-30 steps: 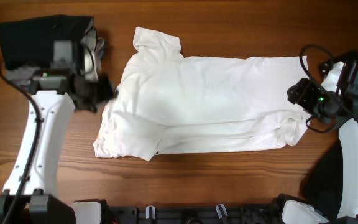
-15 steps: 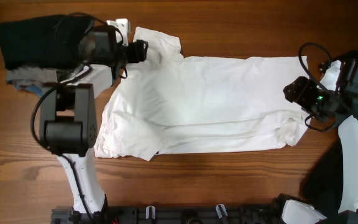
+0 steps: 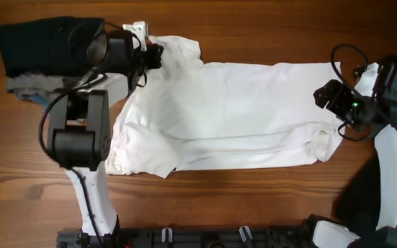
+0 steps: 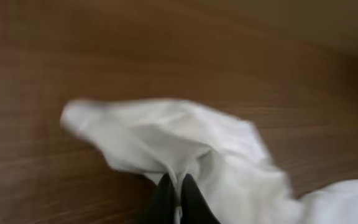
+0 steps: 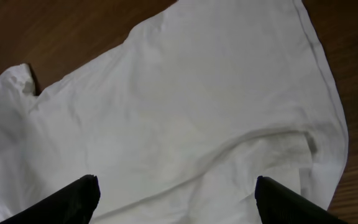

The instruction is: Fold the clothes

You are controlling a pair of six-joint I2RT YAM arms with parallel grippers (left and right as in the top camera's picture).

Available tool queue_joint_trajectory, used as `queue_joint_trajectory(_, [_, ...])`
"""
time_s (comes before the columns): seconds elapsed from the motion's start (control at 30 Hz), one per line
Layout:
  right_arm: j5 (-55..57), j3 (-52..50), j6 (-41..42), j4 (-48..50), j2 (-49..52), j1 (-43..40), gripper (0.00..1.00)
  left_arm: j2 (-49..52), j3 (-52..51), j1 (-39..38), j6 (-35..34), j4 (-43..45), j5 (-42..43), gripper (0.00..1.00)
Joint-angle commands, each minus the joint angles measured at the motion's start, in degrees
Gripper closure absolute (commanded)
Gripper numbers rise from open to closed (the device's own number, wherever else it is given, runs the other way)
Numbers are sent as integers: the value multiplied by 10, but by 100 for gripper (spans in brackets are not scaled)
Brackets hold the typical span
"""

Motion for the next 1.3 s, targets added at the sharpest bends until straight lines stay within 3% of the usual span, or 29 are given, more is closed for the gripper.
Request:
queue_joint_trajectory(0.0, [47, 8, -9, 45, 52, -2, 16, -116, 3, 1, -28, -16, 54, 96])
queue_joint_trajectory(0.2, [150, 8, -10, 303, 183, -2, 22, -163, 3, 1, -27, -114, 53, 96])
queue_joint_trajectory(0.4, [218, 9, -9, 410, 265, -48, 26, -163, 3, 1, 9, -220, 48, 96])
queue_joint_trajectory(0.57, [103, 9, -2, 466, 354, -67, 26, -163, 3, 1, 9, -221, 42, 96])
queue_joint_trajectory(0.63, [108, 9, -1, 483, 379, -59, 16, -163, 3, 1, 9, -228, 37, 96])
queue_joint_trajectory(0.7, [99, 9, 15, 490, 394, -59, 14, -163, 3, 1, 9, -237, 25, 96])
queue_joint_trajectory(0.8, [-21, 9, 9, 512, 422, -51, 15, -163, 3, 1, 9, -250, 2, 96])
queue_joint_trajectory(0.9, [-12, 9, 12, 522, 429, -43, 29, -163, 3, 1, 9, -251, 1, 96])
queue_joint_trajectory(1.03, [-15, 9, 6, 529, 429, -43, 39, -163, 3, 1, 9, -251, 1, 96])
queue_joint_trajectory(1.13, [-15, 9, 7, 529, 429, -43, 79, -163, 3, 1, 9, -252, 1, 96])
queue_joint_trajectory(1.2, [-15, 12, 8, 525, 419, -50, 96, -163, 3, 1, 9, -252, 1, 96])
queue_joint_trajectory(1.27, [-16, 13, 35, 510, 379, -70, 96, -163, 3, 1, 9, -252, 1, 96])
